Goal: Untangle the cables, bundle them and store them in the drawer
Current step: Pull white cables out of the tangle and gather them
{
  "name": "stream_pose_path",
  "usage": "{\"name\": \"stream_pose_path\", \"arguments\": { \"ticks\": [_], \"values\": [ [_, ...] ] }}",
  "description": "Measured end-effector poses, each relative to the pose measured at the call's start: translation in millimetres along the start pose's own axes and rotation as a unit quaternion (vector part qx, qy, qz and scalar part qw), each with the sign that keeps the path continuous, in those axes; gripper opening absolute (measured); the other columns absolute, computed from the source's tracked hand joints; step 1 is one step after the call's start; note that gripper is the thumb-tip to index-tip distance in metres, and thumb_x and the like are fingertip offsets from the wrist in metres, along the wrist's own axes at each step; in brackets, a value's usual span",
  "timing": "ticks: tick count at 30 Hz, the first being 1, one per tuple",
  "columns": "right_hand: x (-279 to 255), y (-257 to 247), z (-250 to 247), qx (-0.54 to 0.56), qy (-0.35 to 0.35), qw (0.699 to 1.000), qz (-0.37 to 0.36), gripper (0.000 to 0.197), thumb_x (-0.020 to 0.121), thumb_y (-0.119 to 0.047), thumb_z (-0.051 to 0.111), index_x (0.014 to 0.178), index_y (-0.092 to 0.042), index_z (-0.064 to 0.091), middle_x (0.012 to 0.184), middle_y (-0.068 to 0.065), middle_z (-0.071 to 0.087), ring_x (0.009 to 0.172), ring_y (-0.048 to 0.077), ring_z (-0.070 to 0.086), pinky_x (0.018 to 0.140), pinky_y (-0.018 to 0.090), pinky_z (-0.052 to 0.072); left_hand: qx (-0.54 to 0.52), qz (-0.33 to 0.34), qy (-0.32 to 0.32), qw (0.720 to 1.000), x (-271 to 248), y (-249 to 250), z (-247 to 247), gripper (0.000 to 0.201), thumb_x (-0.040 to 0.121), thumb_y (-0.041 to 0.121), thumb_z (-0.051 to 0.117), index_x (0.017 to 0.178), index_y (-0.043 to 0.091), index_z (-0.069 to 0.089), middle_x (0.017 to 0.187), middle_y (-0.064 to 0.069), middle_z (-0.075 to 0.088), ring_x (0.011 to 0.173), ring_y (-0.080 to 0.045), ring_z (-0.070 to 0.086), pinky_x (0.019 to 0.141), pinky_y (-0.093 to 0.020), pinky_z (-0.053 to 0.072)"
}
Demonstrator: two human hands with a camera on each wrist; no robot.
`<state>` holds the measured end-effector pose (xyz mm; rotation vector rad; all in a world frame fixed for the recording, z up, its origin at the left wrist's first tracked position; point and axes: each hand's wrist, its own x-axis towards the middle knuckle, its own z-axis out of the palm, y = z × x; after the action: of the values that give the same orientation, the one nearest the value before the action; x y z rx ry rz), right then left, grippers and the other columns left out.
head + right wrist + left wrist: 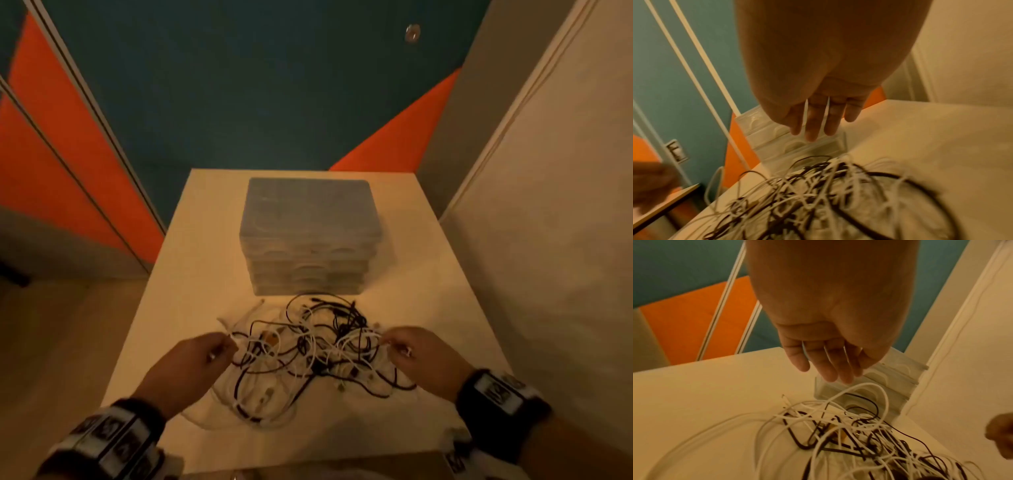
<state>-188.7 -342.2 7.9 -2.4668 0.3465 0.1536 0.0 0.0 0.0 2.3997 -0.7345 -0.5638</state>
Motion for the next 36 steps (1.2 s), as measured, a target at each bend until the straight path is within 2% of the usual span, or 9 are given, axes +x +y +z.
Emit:
{"name": "stream_pose_path", "arguments": {
  "ticks": [3,8,14,18,21,28,31,34,36],
  "values": [
    [16.2,-6.2,13.1,0.002,-0.011,1.000,-0.017,0.019,0.089,-0.024,0.059,0.106,-0.029,0.067,0.079,-0.019,0.056,0.074,0.004,0.056,0.073,0.023,0.045,0.017,-0.014,0.025,0.999,16.3,18.0,4.7,0.005,0.092,0.043,0.060,0.091,0.038,0.059,0.088,0.010,0.067,0.074,-0.005,0.062,0.068,-0.029,0.049],
    [26.6,-19.3,35.9,-0.079,-0.137,0.987,-0.006,0.042,0.089,-0.046,0.059,0.130,-0.042,0.050,0.086,-0.014,0.058,0.079,0.006,0.056,0.075,0.027,0.048,0.092,-0.060,-0.075,0.991,29.4,26.6,19.9,0.065,0.078,0.070,0.061,0.135,0.046,0.040,0.116,0.013,0.056,0.099,-0.014,0.060,0.084,-0.030,0.047],
    [34.6,-12.1,55.8,-0.221,-0.204,0.953,-0.035,0.054,0.089,-0.047,0.052,0.141,-0.041,0.039,0.125,-0.006,0.059,0.110,0.017,0.058,0.086,0.029,0.044,0.084,-0.004,-0.031,0.996,38.3,38.3,18.2,0.029,0.094,0.052,0.051,0.094,0.031,0.071,0.094,0.007,0.064,0.084,-0.014,0.057,0.076,-0.034,0.048],
    [40.6,-5.9,59.5,-0.191,-0.200,0.961,-0.008,0.046,0.093,-0.042,0.047,0.139,-0.042,0.043,0.116,-0.004,0.060,0.103,0.018,0.058,0.074,0.027,0.039,-0.092,0.049,0.047,0.993,42.0,56.0,-0.1,0.019,0.098,0.029,0.055,0.095,0.030,0.073,0.093,0.012,0.070,0.087,-0.007,0.062,0.078,-0.026,0.047],
    [45.5,-4.7,57.8,-0.155,-0.204,0.967,0.016,0.043,0.094,-0.039,0.049,0.137,-0.037,0.048,0.117,-0.001,0.060,0.104,0.019,0.058,0.080,0.029,0.043,-0.216,0.078,0.067,0.971,41.9,83.6,-18.8,0.018,0.096,0.029,0.059,0.088,0.037,0.072,0.084,0.017,0.072,0.082,0.001,0.064,0.076,-0.016,0.047],
    [59.3,-39.4,24.3,0.038,-0.125,0.991,0.026,0.047,0.092,-0.037,0.058,0.136,-0.045,0.043,0.097,-0.010,0.062,0.082,0.012,0.063,0.079,0.034,0.054,-0.227,0.209,0.050,0.950,37.4,134.5,-36.8,0.018,0.092,0.017,0.066,0.106,0.024,0.075,0.094,0.005,0.063,0.093,-0.005,0.060,0.081,-0.013,0.045],
    [68.0,-78.6,4.7,0.117,-0.123,0.985,-0.042,0.065,0.086,-0.045,0.066,0.138,-0.055,0.027,0.091,-0.010,0.060,0.080,0.013,0.062,0.078,0.034,0.054,-0.217,0.219,0.048,0.950,41.4,146.0,-37.5,0.019,0.093,0.019,0.065,0.108,0.023,0.076,0.083,0.015,0.061,0.083,-0.002,0.059,0.075,-0.013,0.043],
    [75.0,-111.3,-0.1,0.130,-0.139,0.975,-0.114,0.040,0.085,-0.052,0.063,0.116,-0.061,0.040,0.097,-0.006,0.065,0.085,0.013,0.063,0.079,0.037,0.054,-0.271,0.217,0.019,0.938,42.4,159.5,-40.8,0.020,0.093,0.026,0.063,0.109,0.024,0.074,0.086,0.020,0.070,0.087,-0.001,0.066,0.081,-0.023,0.052],
    [78.9,-120.3,-0.1,0.119,-0.119,0.976,-0.139,0.011,0.093,-0.043,0.056,0.104,-0.045,0.060,0.096,-0.007,0.067,0.088,0.012,0.064,0.082,0.040,0.053,-0.318,0.209,0.017,0.925,41.3,164.8,-46.1,0.022,0.091,0.028,0.061,0.109,0.022,0.073,0.086,0.018,0.072,0.086,-0.002,0.068,0.081,-0.023,0.054]
  ]
}}
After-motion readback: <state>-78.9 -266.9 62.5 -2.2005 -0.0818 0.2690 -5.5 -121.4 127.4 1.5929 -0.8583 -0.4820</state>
